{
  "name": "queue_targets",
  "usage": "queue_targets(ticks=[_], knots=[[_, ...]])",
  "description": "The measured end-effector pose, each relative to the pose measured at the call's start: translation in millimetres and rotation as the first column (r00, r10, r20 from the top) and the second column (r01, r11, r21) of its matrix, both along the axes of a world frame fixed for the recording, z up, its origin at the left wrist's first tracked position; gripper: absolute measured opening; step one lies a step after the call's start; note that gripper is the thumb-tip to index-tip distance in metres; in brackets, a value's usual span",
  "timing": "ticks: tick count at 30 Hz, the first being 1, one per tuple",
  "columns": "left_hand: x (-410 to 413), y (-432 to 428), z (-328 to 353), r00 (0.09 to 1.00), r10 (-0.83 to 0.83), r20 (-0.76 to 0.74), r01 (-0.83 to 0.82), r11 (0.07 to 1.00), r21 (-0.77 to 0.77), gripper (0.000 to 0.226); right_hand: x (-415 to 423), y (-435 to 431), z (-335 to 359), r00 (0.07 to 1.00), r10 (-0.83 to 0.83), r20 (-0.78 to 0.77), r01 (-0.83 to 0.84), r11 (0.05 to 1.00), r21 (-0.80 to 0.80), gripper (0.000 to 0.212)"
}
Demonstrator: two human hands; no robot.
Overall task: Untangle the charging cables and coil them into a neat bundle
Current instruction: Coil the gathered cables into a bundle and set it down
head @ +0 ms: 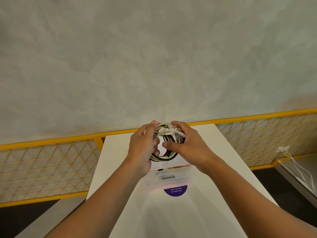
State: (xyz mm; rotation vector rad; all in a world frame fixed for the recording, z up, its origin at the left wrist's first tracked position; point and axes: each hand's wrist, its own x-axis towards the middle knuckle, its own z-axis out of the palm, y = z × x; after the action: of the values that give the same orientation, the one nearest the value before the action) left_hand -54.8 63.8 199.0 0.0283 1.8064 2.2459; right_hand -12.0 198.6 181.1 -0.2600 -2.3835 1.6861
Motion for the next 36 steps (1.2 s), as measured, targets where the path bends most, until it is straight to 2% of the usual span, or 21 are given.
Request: queue_targets(ticks=[3, 6, 12, 17, 19, 22, 26, 32, 36], knots=[[0.4, -0.6, -1.4, 0.998, 0.011, -0.066, -0.009, 1.000, 0.024, 0.022, -0.1, -3.0, -1.3, 0.997, -0.078, -0.018, 0.077, 0.997, -0.029, 0.081], [1.6, 1.0, -0.1, 0.995, 0.039, -0.088, -0.032, 0.997, 0.076, 0.026, -3.2, -4.4, -4.3, 0.988, -0.155, -0.016, 0.150, 0.975, -0.164, 0.067], [1.4, 6.0, 1.7, 0.992, 0.076, -0.105, -0.063, 0.991, 0.119, 0.025, -8.0, -8.1, -4.1, 0.963, -0.269, 0.011, 0.267, 0.946, -0.186, 0.042], [2.9, 9.2, 3.7, 0.987, 0.105, -0.120, -0.089, 0.987, 0.132, 0.027, -7.2, -10.7, -1.9, 0.967, -0.249, 0.051, 0.253, 0.920, -0.300, 0.030], [2.7, 9.3, 3.7, 0.989, 0.096, -0.117, -0.079, 0.987, 0.139, 0.027, -5.8, -10.5, 0.5, 0.972, -0.233, 0.039, 0.235, 0.934, -0.269, 0.022], [2.6, 8.4, 2.8, 0.993, 0.053, -0.108, -0.039, 0.990, 0.133, 0.027, -6.7, -10.5, 2.4, 0.977, -0.209, 0.038, 0.212, 0.971, -0.113, 0.027], [4.5, 6.2, 1.7, 0.996, -0.031, -0.080, 0.039, 0.994, 0.103, 0.026, -5.6, -13.3, 0.9, 0.987, -0.163, -0.007, 0.163, 0.986, -0.027, 0.031], [1.5, 5.8, -0.5, 0.999, 0.021, -0.043, -0.016, 0.995, 0.101, 0.023, -6.6, -12.3, -1.7, 0.984, -0.163, -0.071, 0.161, 0.986, -0.032, 0.045], [2.2, 6.3, -0.4, 0.999, 0.046, 0.004, -0.046, 0.993, 0.109, 0.029, -9.0, -10.2, 0.1, 0.975, -0.223, 0.005, 0.222, 0.967, -0.128, 0.036]])
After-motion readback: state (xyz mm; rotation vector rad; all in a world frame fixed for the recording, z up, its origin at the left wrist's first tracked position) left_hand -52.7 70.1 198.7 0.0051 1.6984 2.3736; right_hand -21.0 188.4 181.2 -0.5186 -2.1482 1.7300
